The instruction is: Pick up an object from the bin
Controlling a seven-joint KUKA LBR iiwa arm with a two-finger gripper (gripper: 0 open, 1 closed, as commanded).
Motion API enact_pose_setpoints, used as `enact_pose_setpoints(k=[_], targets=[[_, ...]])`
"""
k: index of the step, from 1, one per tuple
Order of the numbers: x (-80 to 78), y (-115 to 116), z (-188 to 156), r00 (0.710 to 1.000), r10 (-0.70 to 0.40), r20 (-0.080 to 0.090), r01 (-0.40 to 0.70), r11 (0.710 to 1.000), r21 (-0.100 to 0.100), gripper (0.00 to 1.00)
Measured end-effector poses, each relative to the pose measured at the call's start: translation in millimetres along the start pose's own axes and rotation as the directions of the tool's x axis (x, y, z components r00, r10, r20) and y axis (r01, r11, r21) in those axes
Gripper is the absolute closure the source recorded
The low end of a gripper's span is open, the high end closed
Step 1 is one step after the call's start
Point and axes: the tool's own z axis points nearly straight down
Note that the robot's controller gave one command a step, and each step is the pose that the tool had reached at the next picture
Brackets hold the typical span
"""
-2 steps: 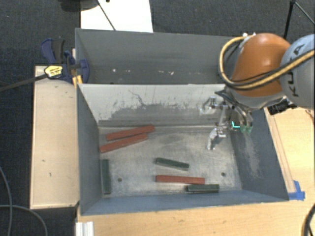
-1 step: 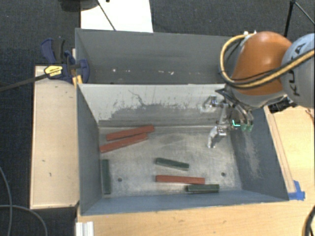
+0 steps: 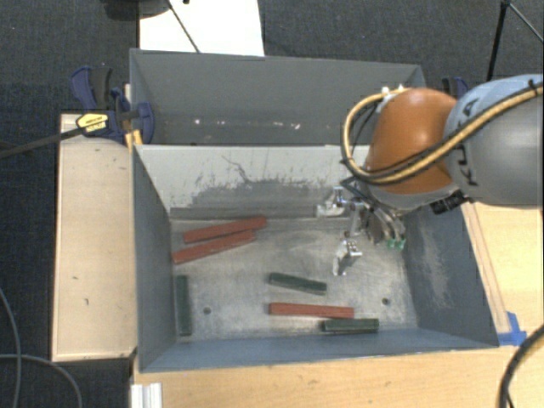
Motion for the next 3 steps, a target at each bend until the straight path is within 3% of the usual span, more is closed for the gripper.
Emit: enact_pose_setpoints(k=[1,2,3], targets=[[-6.7,4,52,1.000,0.007,-0.007,-0.007,1.000,-0.003,0.00],[54.1,24,63,0.997,0.073,0.012,-0.073,0.997,-0.003,1.00],[52.5,25,63,0.997,0.072,0.018,-0.072,0.997,-0.004,0.00]])
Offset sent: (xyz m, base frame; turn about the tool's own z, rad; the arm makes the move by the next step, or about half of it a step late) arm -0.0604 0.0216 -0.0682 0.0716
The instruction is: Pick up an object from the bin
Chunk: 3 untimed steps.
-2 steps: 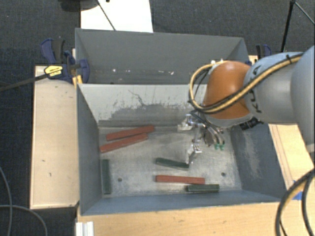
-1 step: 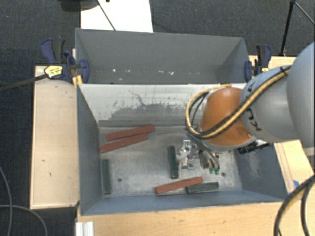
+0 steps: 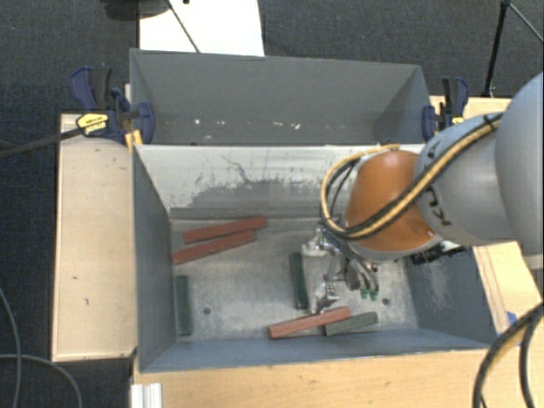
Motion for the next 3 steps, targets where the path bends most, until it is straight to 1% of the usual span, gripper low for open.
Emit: enact_pose_setpoints(k=[1,2,3], targets=[[0.2,0,0,1.000,-0.001,-0.001,0.001,1.000,0.000,0.00],[-23.0,6,3,0.997,-0.074,-0.027,0.074,0.997,0.002,0.00],[-59.4,36,2,0.826,-0.563,-0.008,0.563,0.826,-0.007,1.00]])
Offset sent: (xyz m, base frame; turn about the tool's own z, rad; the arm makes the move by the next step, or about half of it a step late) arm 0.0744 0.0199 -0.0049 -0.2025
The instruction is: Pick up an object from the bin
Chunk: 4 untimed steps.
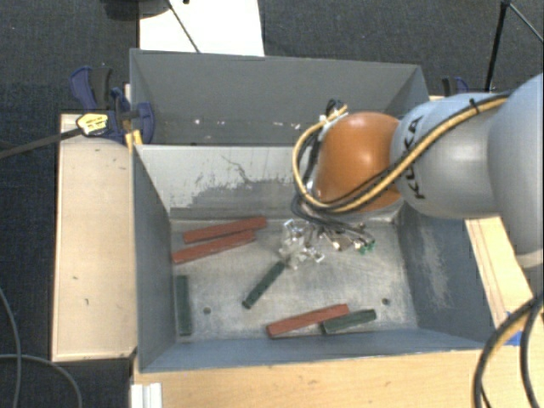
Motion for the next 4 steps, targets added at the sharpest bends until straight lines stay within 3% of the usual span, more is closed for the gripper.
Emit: enact_pose_setpoints(k=[1,2,3,4], targets=[[2.1,1.3,2.4,1.000,0.002,-0.006,-0.002,1.000,-0.003,0.00],[-0.3,0.9,0.0,1.000,0.004,0.000,-0.004,1.000,-0.002,1.00],[2.0,1.4,2.4,1.000,0.004,-0.006,-0.004,1.000,-0.004,0.00],[1.9,1.4,2.3,1.000,0.005,-0.006,-0.005,1.000,-0.004,0.00]])
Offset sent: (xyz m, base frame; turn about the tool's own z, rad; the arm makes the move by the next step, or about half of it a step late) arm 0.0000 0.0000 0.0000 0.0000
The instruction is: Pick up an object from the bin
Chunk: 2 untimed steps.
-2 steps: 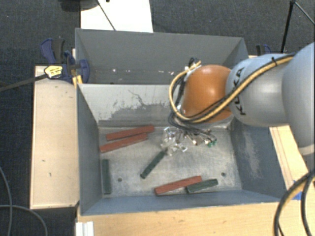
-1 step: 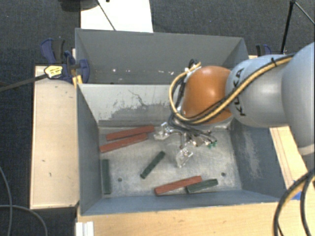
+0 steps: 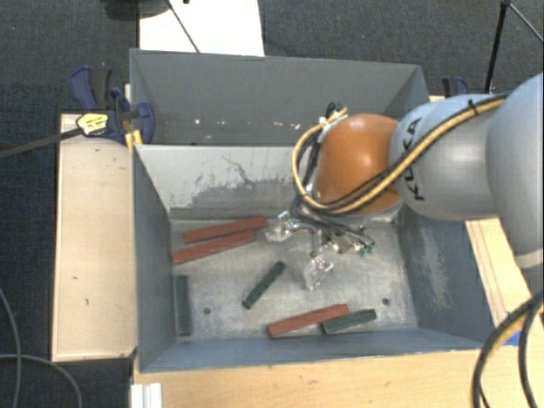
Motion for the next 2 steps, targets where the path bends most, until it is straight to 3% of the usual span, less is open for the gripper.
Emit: enact_pose_setpoints(k=[1,2], targets=[[8.7,74.0,-1.8,0.996,-0.093,0.003,0.093,0.996,-0.002,1.00],[8.7,74.0,-1.8,0.996,-0.093,0.003,0.093,0.996,-0.002,1.00]])
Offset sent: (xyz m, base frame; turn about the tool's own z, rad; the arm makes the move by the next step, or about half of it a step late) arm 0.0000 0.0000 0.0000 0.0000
